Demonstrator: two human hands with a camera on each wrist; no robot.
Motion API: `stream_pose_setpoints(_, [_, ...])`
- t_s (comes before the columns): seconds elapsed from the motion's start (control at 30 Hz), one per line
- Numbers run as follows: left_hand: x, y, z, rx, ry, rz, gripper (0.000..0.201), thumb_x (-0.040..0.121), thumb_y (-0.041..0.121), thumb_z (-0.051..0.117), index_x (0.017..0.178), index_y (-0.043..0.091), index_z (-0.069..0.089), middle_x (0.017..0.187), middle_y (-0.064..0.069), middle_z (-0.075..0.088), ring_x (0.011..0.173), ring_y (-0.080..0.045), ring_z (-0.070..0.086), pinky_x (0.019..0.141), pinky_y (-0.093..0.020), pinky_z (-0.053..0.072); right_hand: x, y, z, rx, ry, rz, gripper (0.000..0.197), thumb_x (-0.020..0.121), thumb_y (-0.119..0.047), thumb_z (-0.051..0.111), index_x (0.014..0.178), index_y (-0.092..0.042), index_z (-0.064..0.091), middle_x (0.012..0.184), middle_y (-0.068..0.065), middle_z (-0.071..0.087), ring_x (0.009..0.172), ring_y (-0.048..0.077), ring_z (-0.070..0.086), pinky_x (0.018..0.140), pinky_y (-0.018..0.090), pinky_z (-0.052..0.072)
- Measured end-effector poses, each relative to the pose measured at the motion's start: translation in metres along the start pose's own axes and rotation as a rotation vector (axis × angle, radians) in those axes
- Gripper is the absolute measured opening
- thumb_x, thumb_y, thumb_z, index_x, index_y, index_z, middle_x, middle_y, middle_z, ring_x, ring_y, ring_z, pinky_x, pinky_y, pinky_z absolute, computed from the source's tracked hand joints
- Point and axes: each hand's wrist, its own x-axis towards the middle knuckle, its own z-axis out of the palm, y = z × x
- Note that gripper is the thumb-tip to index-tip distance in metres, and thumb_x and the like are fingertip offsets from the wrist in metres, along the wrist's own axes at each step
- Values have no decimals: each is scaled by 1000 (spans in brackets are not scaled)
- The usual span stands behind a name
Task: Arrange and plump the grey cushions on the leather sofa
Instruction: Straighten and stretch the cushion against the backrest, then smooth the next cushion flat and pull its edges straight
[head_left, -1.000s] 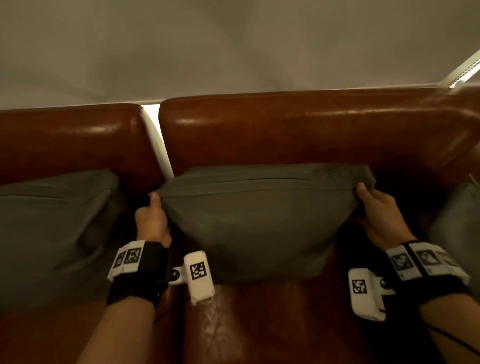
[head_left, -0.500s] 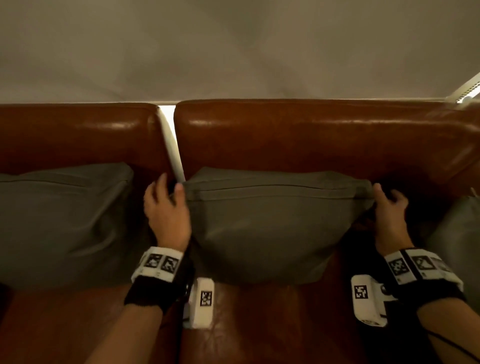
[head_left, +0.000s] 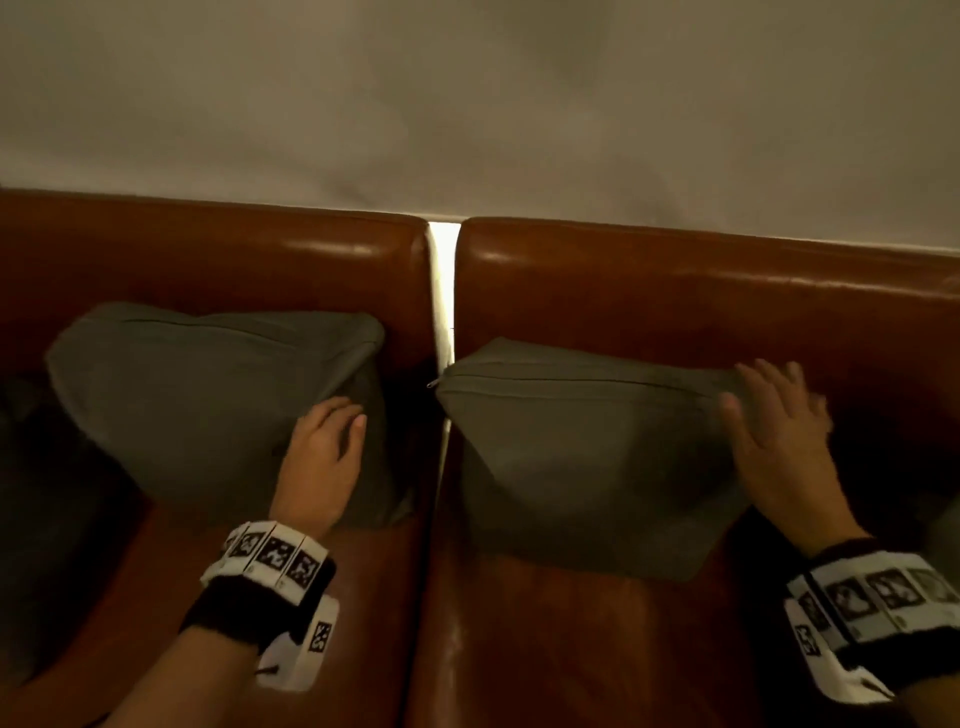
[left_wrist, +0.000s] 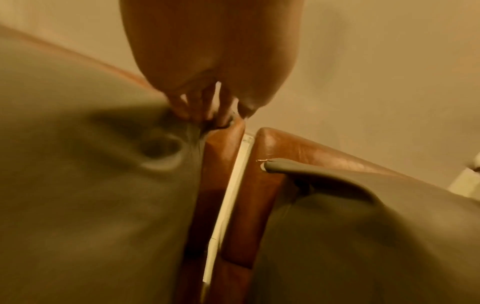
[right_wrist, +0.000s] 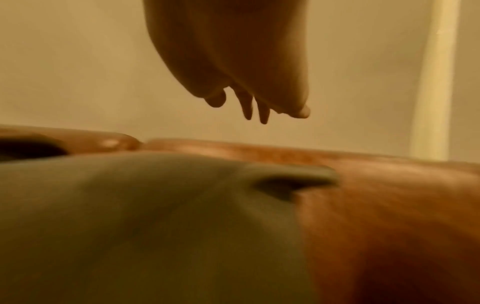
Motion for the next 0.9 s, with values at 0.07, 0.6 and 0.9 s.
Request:
stream_pose_setpoints(0.07, [-18,-6,-36,-81,30,154,24,98,23,54,99,6,71,101,-3,64,94,-13,62,86,-25,45,-14,-60,22,97,-100,-256,45,98,-35,41,136,-14,51,154,7,35,147,18,12,116,38,11])
stream_pose_setpoints(0.6, [8,-261,-135,565,-286,455,68,95,63,31,154,31,22,160,1,27,147,-33,24,115,-61,13,-106,-373,287,-81,-107,-491,67,94,-32,58,153,-30,26,162,7,11,149,26,-2,114,61,11])
stream_pose_setpoints(0.9, [130,-305,-82,501,-254,522,83,87,81,12,154,33,4,161,12,19,145,-38,12,111,-71,2,2,-383,349,-398,-75,-416,85,82,-84,16,152,-43,-12,162,1,-24,146,31,-27,109,59,-19])
